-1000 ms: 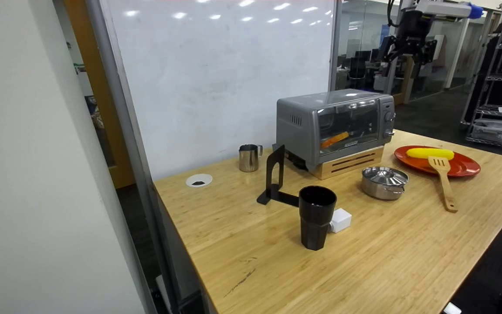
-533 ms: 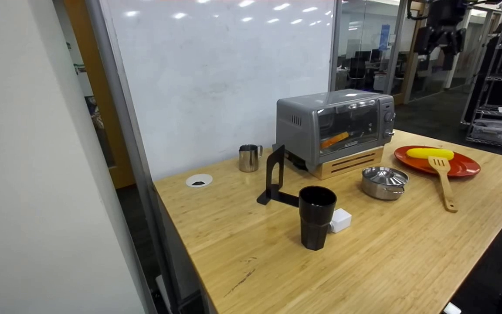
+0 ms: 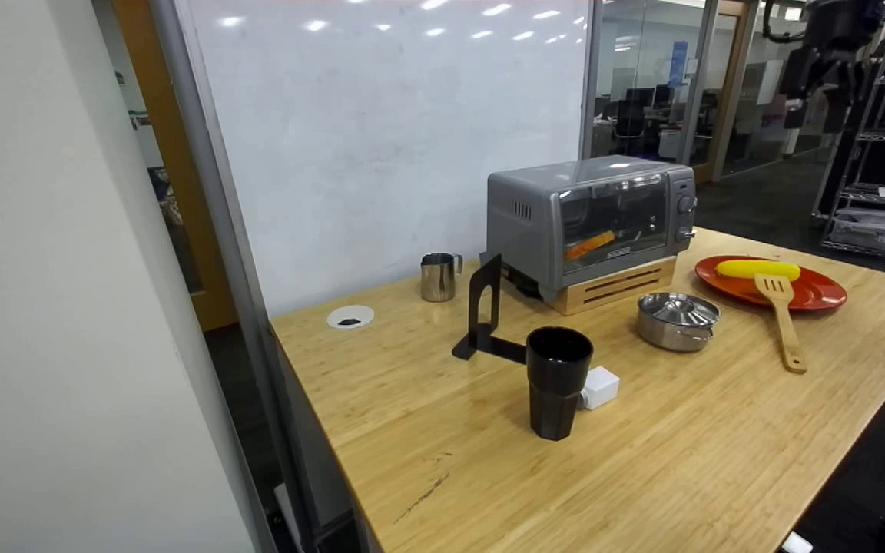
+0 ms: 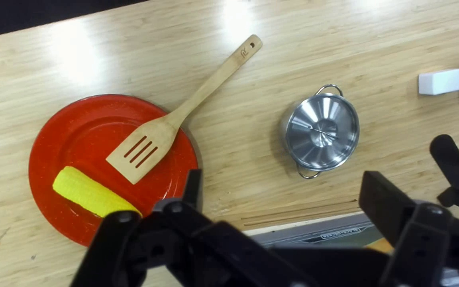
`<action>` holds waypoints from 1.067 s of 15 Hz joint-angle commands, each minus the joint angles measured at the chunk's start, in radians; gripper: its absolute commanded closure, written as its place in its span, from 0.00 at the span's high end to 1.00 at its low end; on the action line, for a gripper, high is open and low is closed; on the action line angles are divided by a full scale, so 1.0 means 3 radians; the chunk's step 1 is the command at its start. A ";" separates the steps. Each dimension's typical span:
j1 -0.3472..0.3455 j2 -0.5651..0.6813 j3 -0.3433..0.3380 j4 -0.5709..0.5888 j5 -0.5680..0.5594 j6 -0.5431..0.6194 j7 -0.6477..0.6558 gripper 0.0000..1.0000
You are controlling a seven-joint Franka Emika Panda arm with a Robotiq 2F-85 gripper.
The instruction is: Turn the top knob on the microwave to the left
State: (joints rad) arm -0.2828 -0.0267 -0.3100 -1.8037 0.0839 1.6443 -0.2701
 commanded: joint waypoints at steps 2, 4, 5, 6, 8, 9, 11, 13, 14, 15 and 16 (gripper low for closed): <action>-0.0024 0.0009 -0.0002 -0.0008 0.0012 -0.0005 -0.0017 1.00; -0.0017 0.0009 0.0009 -0.0008 0.0013 -0.0004 -0.0017 1.00; -0.0017 0.0009 0.0010 -0.0008 0.0013 -0.0003 -0.0017 1.00; -0.0017 0.0009 0.0010 -0.0007 0.0028 -0.0006 -0.0018 1.00; -0.0018 0.0011 0.0008 -0.0006 0.0058 -0.0013 -0.0014 1.00; -0.0020 0.0016 0.0004 0.0001 0.0104 -0.0052 -0.0034 1.00; -0.0023 0.0017 0.0001 -0.0005 0.0184 -0.0051 -0.0021 1.00; -0.0025 0.0030 -0.0003 0.0005 0.0306 -0.0140 -0.0052 1.00; -0.0026 0.0029 -0.0004 0.0001 0.0367 -0.0157 -0.0046 1.00; -0.0029 0.0033 -0.0006 0.0005 0.0407 -0.0189 -0.0012 1.00; -0.0031 0.0032 -0.0007 0.0001 0.0440 -0.0208 0.0007 1.00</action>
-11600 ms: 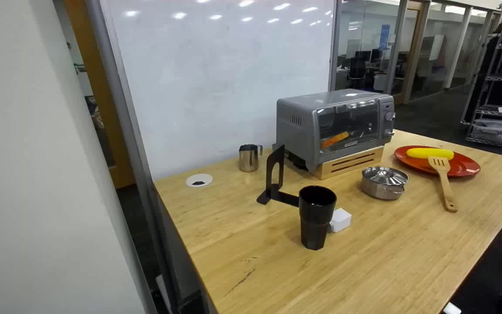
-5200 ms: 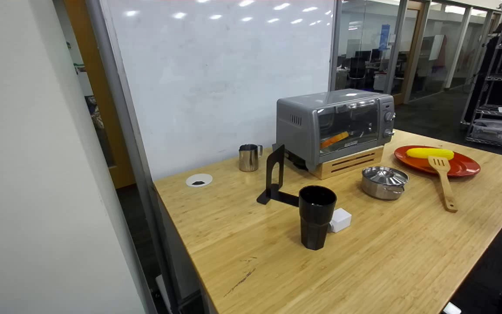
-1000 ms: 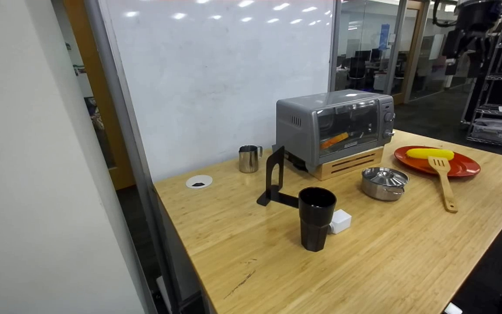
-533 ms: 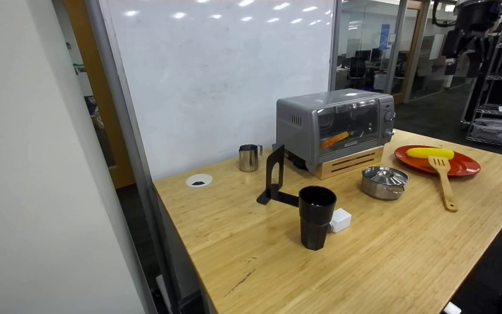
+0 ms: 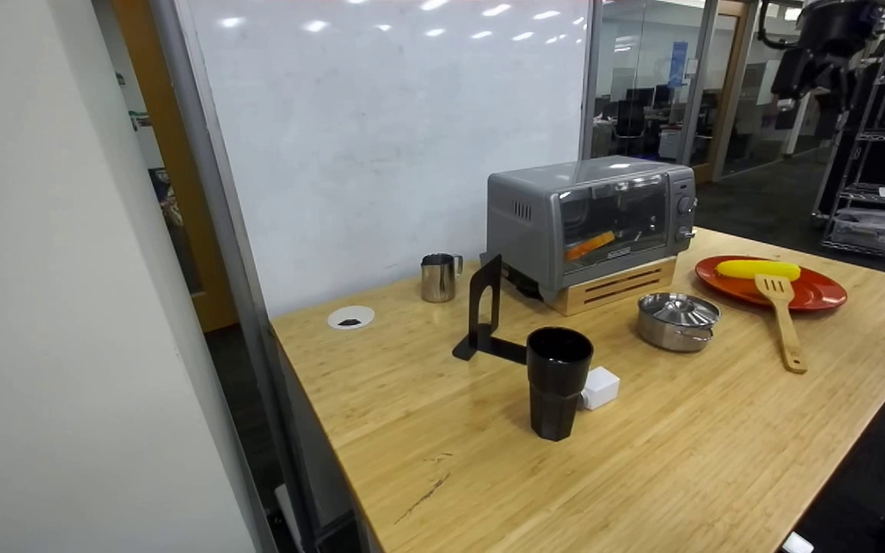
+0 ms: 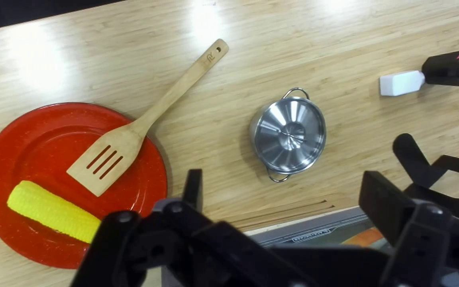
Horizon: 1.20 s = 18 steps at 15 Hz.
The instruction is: Turn the top knob on the microwave to the left
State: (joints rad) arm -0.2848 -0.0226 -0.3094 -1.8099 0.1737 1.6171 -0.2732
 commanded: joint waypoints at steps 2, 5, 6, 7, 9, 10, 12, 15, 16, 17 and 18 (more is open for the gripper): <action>-0.0027 0.0025 -0.0012 0.0034 0.0156 -0.0201 0.0059 1.00; -0.0033 0.0022 -0.0018 0.0032 0.0163 -0.0271 0.0213 1.00; -0.0035 0.0018 -0.0020 0.0026 0.0173 -0.0284 0.0283 1.00; -0.0037 0.0013 -0.0021 0.0023 0.0151 -0.0284 0.0391 1.00; -0.0020 0.0013 -0.0008 0.0021 0.0092 -0.0215 0.0326 1.00; -0.0020 0.0013 -0.0009 0.0021 0.0093 -0.0217 0.0351 1.00; 0.0001 0.0124 0.0004 0.0170 -0.0091 -0.0402 -0.0187 1.00; 0.0025 0.0170 0.0033 0.0243 -0.0299 -0.0462 -0.0635 1.00; 0.0028 0.0170 0.0045 0.0243 -0.0381 -0.0452 -0.0785 1.00; 0.0033 0.0175 0.0058 0.0248 -0.0465 -0.0435 -0.0933 1.00; 0.0037 0.0168 0.0068 0.0241 -0.0568 -0.0389 -0.0992 1.00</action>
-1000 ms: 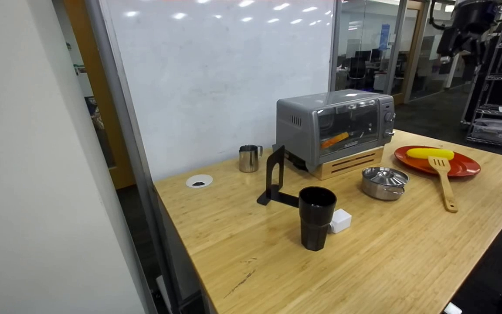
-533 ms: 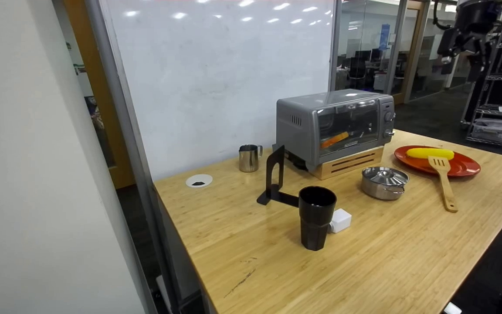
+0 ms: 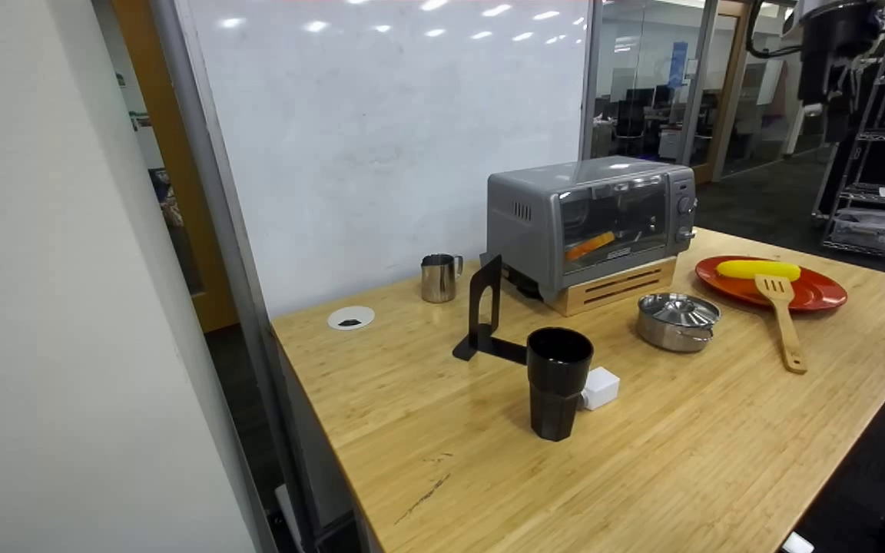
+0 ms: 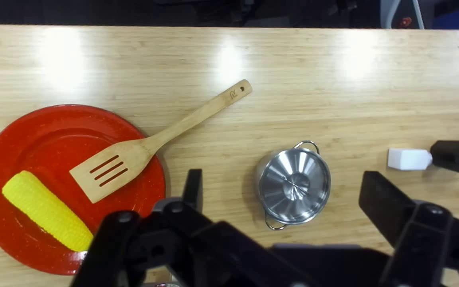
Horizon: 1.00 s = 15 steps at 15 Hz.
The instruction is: Turn the top knob on the microwave to the left
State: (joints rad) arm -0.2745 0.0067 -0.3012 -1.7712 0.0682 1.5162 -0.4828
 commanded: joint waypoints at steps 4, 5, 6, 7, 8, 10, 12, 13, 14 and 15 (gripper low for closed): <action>-0.0034 -0.0047 0.0004 -0.0028 -0.0075 0.0266 0.0575 1.00; -0.0038 -0.0054 -0.0003 -0.0039 -0.0036 0.0293 0.0750 1.00; -0.0041 -0.0058 -0.0009 -0.0044 0.0017 0.0320 0.0889 1.00; -0.0044 -0.0070 -0.0011 -0.0061 0.0048 0.0370 0.1039 1.00; -0.0046 -0.0071 -0.0012 -0.0065 0.0092 0.0385 0.1183 1.00; -0.0019 -0.0378 0.0015 -0.0456 0.0092 0.0621 0.1521 1.00; -0.0013 -0.0484 0.0025 -0.0592 0.0034 0.0727 0.1652 1.00; -0.0012 -0.0539 0.0026 -0.0689 0.0027 0.0816 0.1648 1.00; -0.0010 -0.0599 0.0030 -0.0764 0.0001 0.0902 0.1638 1.00; -0.0007 -0.0631 0.0030 -0.0814 -0.0013 0.0975 0.1606 1.00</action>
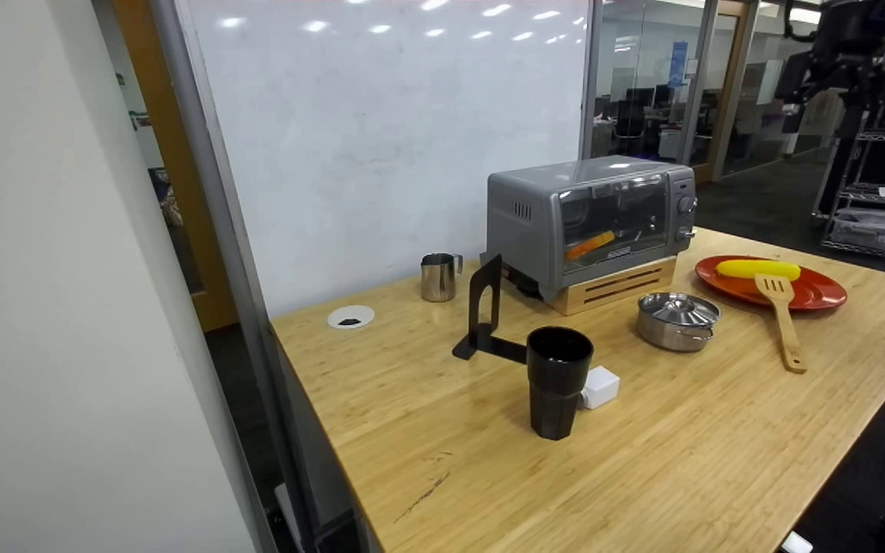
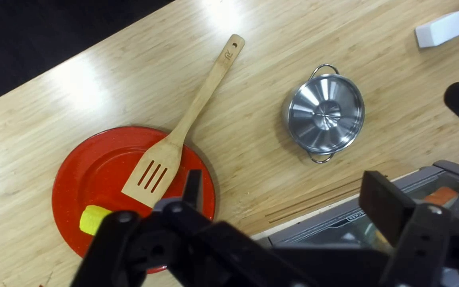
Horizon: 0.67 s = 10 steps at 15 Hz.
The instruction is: Turn the top knob on the microwave to the left
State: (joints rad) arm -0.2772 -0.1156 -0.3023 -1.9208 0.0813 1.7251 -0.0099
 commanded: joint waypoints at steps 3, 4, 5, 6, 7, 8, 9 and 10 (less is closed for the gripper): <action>0.0008 -0.0307 0.0030 -0.0429 -0.0063 0.0270 -0.0033 1.00; 0.0013 -0.0316 0.0025 -0.0439 -0.0038 0.0185 -0.0060 1.00; 0.0020 -0.0337 0.0025 -0.0471 -0.0024 0.0183 -0.0069 1.00; 0.0028 -0.0341 0.0018 -0.0484 0.0003 0.0134 -0.0107 1.00; 0.0032 -0.0355 0.0018 -0.0510 0.0012 0.0133 -0.0105 1.00; 0.0034 -0.0362 0.0018 -0.0527 0.0018 0.0119 -0.0096 1.00; 0.0036 -0.0373 0.0020 -0.0548 0.0019 0.0129 -0.0082 1.00; 0.0038 -0.0381 0.0019 -0.0564 0.0025 0.0129 -0.0080 1.00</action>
State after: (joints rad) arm -0.2663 -0.2014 -0.3002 -2.0555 0.0768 1.7692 -0.0239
